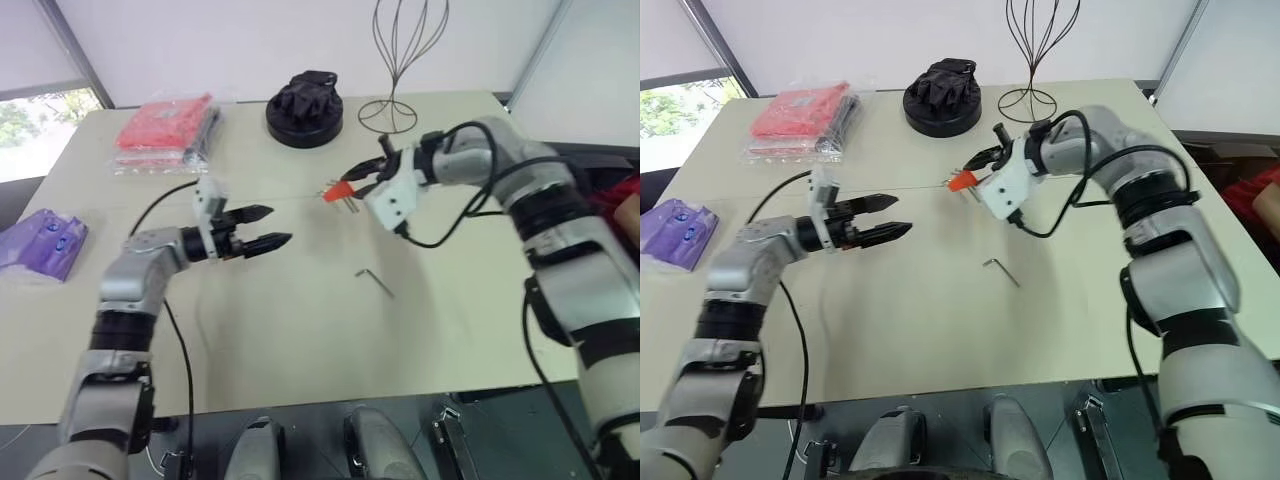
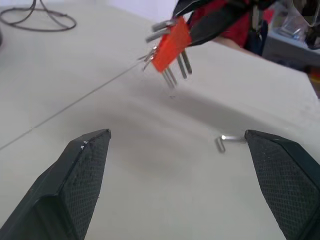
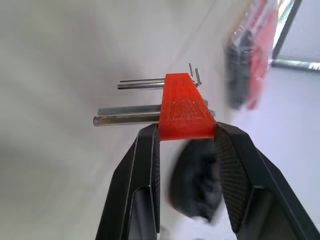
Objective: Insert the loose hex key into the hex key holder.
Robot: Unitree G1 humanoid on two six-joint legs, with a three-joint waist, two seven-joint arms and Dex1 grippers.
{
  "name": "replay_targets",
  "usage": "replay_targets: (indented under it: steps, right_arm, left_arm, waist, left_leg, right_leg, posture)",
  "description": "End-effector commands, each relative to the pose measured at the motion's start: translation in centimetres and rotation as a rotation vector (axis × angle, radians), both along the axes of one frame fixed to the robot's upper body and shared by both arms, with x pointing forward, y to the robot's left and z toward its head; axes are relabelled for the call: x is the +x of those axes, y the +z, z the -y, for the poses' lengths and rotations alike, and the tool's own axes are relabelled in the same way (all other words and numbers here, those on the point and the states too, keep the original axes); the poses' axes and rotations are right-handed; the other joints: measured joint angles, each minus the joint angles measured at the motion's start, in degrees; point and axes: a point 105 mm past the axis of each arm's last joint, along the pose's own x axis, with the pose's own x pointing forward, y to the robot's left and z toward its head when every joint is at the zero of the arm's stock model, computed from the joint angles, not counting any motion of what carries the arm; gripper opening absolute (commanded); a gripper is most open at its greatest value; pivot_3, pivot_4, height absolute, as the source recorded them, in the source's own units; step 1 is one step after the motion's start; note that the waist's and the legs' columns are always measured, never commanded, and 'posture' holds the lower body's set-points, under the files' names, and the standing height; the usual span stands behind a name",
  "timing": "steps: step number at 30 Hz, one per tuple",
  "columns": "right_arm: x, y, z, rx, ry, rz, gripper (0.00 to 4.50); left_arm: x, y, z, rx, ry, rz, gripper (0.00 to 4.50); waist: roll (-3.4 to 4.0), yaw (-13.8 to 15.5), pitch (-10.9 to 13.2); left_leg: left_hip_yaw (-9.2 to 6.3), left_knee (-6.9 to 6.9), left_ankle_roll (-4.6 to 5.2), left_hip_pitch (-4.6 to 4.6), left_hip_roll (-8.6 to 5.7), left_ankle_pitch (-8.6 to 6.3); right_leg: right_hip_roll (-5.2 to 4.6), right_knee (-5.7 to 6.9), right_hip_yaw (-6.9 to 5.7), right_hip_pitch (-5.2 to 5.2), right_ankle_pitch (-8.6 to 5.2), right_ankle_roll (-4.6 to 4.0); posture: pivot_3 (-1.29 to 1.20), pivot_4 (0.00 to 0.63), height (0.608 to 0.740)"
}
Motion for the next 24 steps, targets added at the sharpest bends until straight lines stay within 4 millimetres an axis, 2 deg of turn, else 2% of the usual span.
replay_targets:
  steps: [1, 4, 7, 12, 19, 24]
  right_arm:
    - [-0.9, 1.9, -0.3, -0.002, 0.084, 0.063, 0.99]
    - [-0.9, 2.1, 0.6, -0.018, 0.074, 0.066, 0.99]
    - [-1.1, 2.7, 0.8, 0.004, 0.070, 0.066, 0.99]
    - [-1.1, 3.3, 0.9, 0.069, 0.040, 0.032, 0.99]
    - [-2.0, 4.7, 1.1, 0.322, 0.014, -0.086, 0.99]
    - [-3.0, 5.4, 0.8, 0.435, 0.033, -0.112, 0.99]
  left_arm:
    - [1.1, 1.6, 2.0, -0.085, -0.022, 0.052, 4.50]
    - [1.9, 2.4, 3.7, -0.170, -0.043, 0.056, 4.50]
    - [2.3, 1.8, 5.3, -0.181, -0.082, 0.055, 4.50]
    - [2.8, 2.2, 6.4, -0.238, -0.127, 0.045, 4.50]
    - [3.9, 3.9, 6.1, -0.305, -0.113, 0.053, 4.50]
    - [3.6, 5.4, 6.0, -0.315, -0.172, 0.069, 4.50]
  waist:
    - [-0.02, -0.1, 0.0]
    - [-0.02, -0.1, 0.0]
    - [-0.02, -0.1, 0.0]
    - [-0.02, -0.4, 0.0]
    - [-0.02, -0.1, 0.0]
    - [-0.02, 0.0, 0.0]
  left_leg:
    - [0.01, 0.00, 0.00, 0.00, 0.00, 0.00]
    - [0.01, 0.02, 0.00, -0.01, 0.01, 0.00]
    - [0.02, 0.00, -0.01, -0.02, 0.00, 0.01]
    - [0.03, 0.01, -0.03, 0.00, 0.01, 0.02]
    - [0.00, 0.05, -0.01, -0.02, 0.01, 0.01]
    - [-0.01, 0.06, -0.03, -0.02, 0.01, 0.02]
  right_leg:
    - [0.00, 0.01, 0.01, 0.00, 0.00, 0.00]
    - [0.01, 0.01, 0.01, 0.00, 0.00, 0.00]
    - [0.00, 0.00, 0.01, 0.00, 0.00, 0.00]
    - [0.04, 0.01, 0.01, 0.00, 0.00, 0.00]
    - [0.02, 0.00, 0.00, 0.02, 0.00, 0.00]
    - [0.01, 0.01, 0.00, 0.02, 0.00, 0.00]
  posture:
    - [0.00, 0.150, 0.740]
    - [0.00, 0.150, 0.740]
    - [0.00, 0.150, 0.740]
    - [0.00, 0.150, 0.740]
    - [0.00, 0.150, 0.740]
    - [0.00, 0.150, 0.740]
